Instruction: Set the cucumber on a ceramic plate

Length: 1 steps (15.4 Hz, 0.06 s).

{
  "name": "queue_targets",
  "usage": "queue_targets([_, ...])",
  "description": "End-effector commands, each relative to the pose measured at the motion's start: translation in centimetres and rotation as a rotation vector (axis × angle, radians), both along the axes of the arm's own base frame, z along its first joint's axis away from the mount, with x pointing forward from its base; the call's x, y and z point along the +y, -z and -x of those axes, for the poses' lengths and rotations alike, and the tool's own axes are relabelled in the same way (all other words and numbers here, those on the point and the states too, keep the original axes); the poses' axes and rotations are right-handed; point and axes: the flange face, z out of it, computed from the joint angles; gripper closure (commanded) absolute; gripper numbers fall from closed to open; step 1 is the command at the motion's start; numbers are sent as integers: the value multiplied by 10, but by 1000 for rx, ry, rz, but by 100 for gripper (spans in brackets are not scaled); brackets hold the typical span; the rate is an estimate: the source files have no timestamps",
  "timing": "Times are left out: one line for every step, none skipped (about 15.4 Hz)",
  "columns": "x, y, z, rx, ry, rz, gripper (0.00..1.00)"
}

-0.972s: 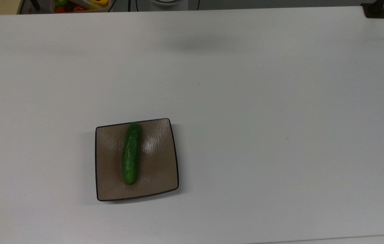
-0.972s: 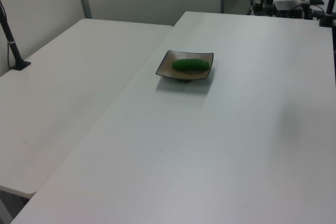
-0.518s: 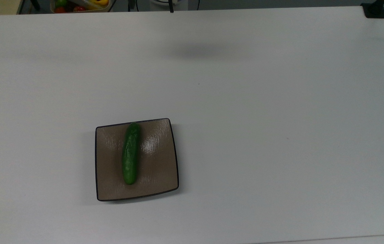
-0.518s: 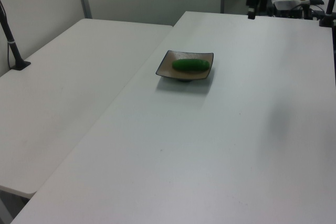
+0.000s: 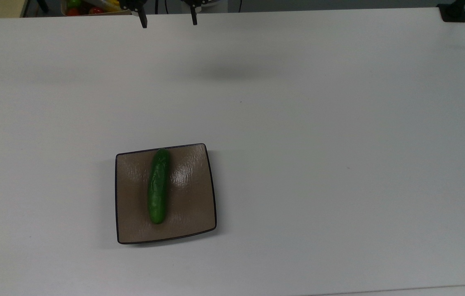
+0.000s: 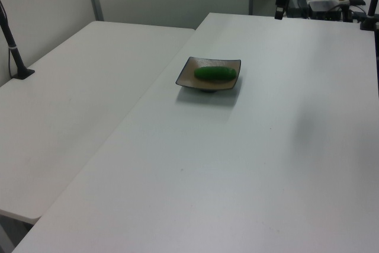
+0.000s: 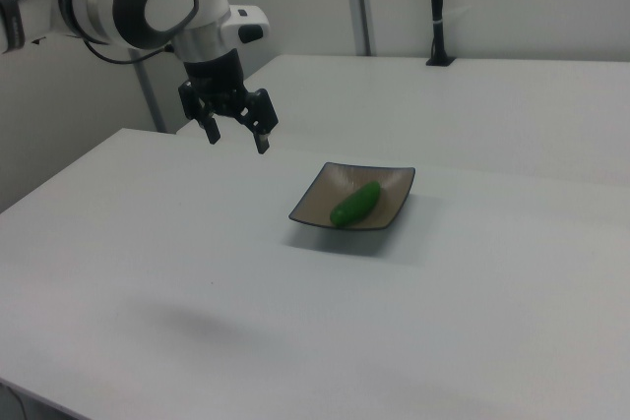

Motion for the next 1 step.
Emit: queue_targets([2, -4, 3, -12, -18, 9, 0])
